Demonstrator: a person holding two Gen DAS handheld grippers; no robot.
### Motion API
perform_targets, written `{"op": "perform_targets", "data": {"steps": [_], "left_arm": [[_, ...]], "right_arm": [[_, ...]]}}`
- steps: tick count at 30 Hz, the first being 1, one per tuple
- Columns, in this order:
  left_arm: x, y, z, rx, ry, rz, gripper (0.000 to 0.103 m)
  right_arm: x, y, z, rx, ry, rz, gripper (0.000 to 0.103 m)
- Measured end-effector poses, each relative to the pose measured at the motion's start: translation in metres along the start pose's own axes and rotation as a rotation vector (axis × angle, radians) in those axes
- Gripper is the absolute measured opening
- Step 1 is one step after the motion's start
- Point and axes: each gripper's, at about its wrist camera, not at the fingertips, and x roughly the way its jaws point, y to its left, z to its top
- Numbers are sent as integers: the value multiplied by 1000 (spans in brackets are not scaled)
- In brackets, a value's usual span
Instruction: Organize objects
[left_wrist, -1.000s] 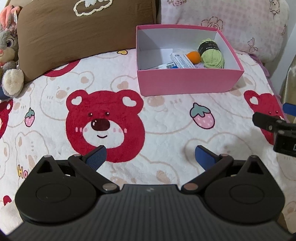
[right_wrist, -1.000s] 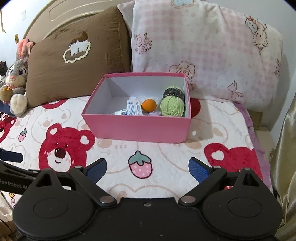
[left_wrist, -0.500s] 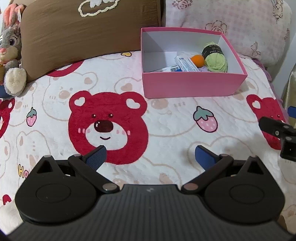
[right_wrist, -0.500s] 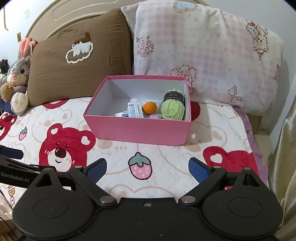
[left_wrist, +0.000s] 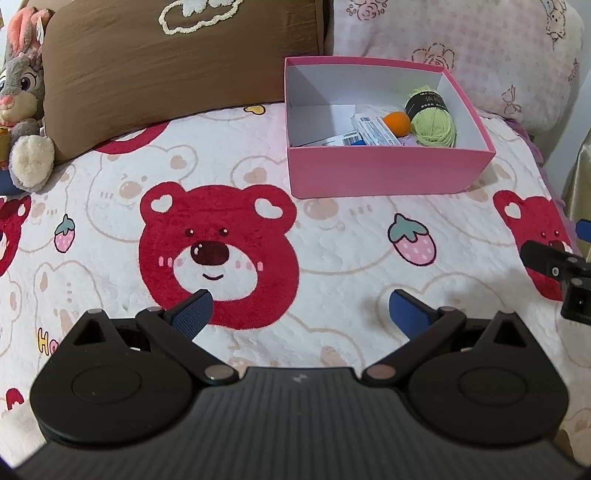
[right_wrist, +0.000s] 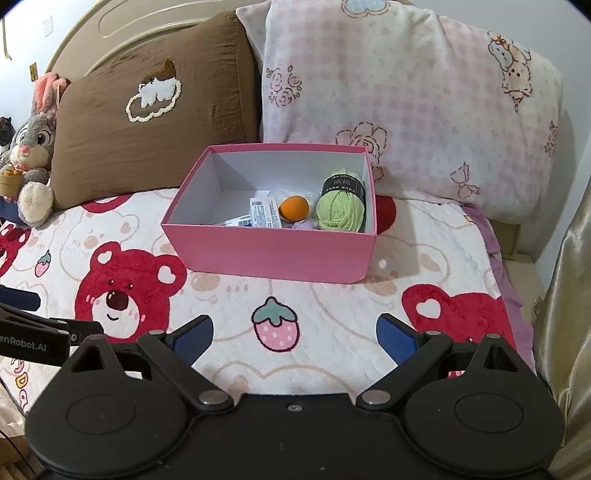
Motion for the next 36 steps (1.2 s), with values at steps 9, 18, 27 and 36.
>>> {"op": "perform_targets", "data": {"steps": [9, 18, 27, 36], "left_arm": [[-4, -1, 0, 0, -5, 0, 103], [-4, -1, -1, -1, -5, 0, 103], [-1, 3, -1, -11, 7, 15, 103], [-2, 7, -1, -4, -6, 10, 103]], "right_arm": [[-5, 3, -1, -9, -5, 1, 97], [-3, 2, 0, -8, 4, -6, 97], [-11, 5, 0, -11, -15, -2, 97], [-15, 7, 0, -18, -23, 1, 97]]}}
